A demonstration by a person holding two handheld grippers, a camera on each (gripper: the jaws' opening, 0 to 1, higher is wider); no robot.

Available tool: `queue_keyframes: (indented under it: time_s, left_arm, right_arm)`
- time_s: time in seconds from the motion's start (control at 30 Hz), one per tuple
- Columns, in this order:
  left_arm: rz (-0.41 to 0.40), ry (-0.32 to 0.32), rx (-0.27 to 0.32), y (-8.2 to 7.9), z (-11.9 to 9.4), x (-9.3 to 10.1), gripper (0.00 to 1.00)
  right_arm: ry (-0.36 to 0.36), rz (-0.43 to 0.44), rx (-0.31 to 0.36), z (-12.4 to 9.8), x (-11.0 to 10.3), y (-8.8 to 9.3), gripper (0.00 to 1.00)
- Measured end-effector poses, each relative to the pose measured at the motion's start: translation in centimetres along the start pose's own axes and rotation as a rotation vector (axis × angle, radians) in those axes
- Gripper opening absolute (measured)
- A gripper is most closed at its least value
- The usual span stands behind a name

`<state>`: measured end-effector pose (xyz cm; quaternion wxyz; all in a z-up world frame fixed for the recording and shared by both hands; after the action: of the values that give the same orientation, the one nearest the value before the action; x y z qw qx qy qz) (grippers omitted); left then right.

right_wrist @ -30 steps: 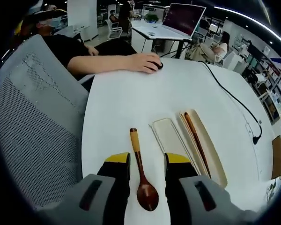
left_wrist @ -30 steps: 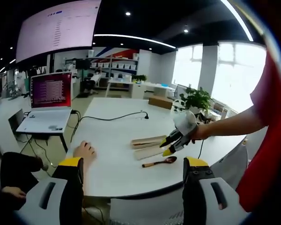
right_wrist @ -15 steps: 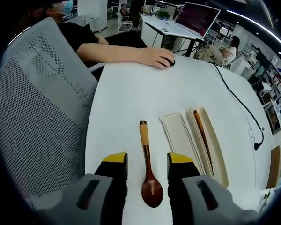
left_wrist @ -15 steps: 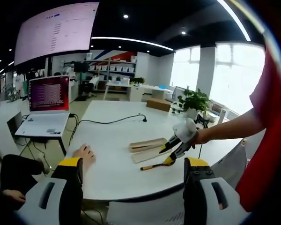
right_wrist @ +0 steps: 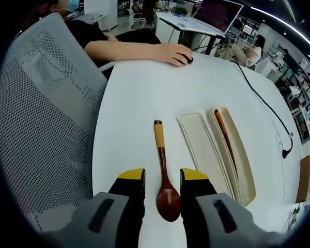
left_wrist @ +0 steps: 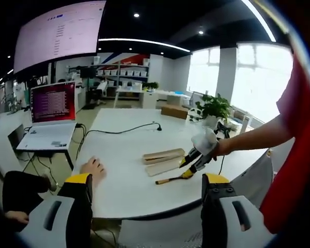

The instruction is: Arrange the utensils inside the cutlery case until each visible utensil rests in its matching compartment.

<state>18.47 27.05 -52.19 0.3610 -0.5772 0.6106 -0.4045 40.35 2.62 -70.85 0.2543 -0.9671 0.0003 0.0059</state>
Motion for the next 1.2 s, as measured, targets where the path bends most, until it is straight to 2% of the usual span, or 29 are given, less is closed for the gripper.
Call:
queue_keyframes:
  time_s: [0.33,0.47,0.73,0.87,0.93,1.2]
  left_arm:
    - [0.001,-0.017,-0.018,0.5,-0.5,-0.4,0.88]
    - [0.005,-0.024,-0.021,0.4,-0.6,-0.7,0.88]
    - [0.007,-0.034,-0.022,0.3,-0.6,-0.8,0.87]
    - [0.007,-0.034,-0.022,0.3,-0.5,-0.9,0.87]
    - [0.008,-0.031,-0.025,0.3,-0.4,-0.9,0.87]
    - [0.009,-0.031,-0.026,0.4,-0.3,-1.1,0.87]
  right_arm:
    - [-0.049,-0.018,-0.096,2.1,1.1,0.6,0.19]
    - [-0.063,-0.006,-0.109,2.8,1.4,0.8,0.18]
    - [-0.096,-0.007,-0.136,3.6,0.8,0.4,0.16]
    - [-0.099,-0.121,-0.192,3.8,0.4,0.1,0.13]
    - [-0.096,-0.126,-0.214,4.2,0.6,0.4,0.13]
    - [-0.110,-0.069,-0.199,4.9,1.2,0.5,0.11]
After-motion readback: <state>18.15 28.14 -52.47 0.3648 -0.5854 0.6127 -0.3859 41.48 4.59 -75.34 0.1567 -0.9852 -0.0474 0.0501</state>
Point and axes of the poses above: the point that each gripper's makers call its tool centre point, and the gripper's own axes: z roughly forward along the fingers, x roughly to its right, y roughly out of its underside, the point moved 7 cm from there along -z, roughly backward along the fingers, and after that the axes turned 8 degrees about -y, right-handed, at the moved point
